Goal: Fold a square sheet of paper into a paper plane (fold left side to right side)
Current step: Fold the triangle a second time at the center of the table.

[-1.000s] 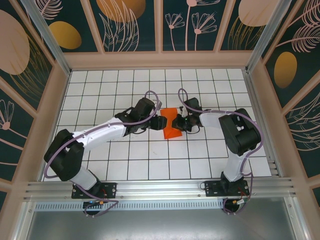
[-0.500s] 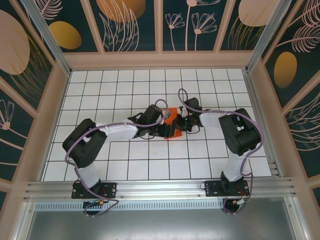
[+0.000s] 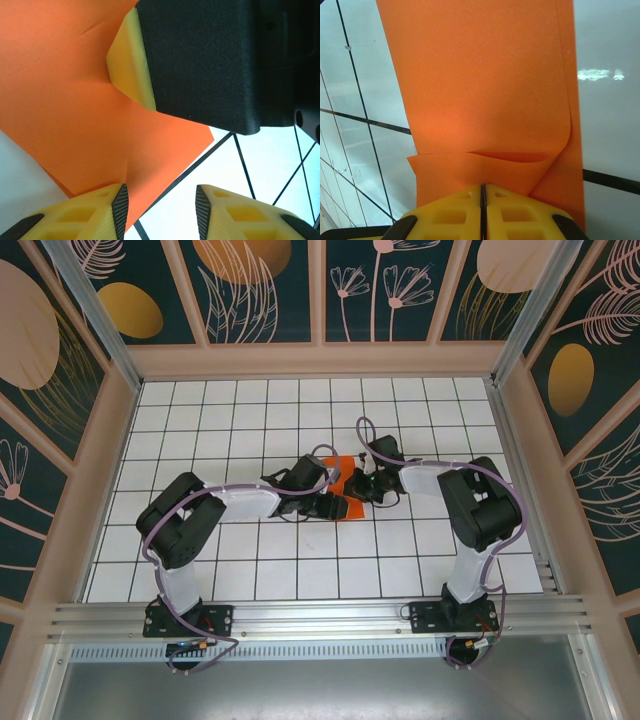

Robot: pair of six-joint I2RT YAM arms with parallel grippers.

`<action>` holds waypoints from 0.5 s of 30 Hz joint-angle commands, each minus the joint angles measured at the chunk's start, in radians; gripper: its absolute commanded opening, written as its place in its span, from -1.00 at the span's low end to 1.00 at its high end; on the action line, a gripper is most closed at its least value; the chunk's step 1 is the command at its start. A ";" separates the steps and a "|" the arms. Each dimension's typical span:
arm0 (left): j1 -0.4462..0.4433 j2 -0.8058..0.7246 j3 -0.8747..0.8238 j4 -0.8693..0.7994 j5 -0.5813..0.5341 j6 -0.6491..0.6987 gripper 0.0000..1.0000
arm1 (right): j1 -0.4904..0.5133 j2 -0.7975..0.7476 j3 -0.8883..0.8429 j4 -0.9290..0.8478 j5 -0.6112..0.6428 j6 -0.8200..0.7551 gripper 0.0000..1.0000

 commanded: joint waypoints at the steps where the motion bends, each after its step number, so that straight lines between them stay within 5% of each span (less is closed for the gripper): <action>1: -0.002 0.022 -0.040 -0.039 -0.018 0.024 -0.16 | 0.001 0.019 -0.026 -0.072 0.035 -0.021 -0.78; 15: -0.019 0.049 -0.051 -0.075 -0.032 0.045 -0.18 | -0.005 -0.054 0.039 -0.081 0.000 -0.029 -0.78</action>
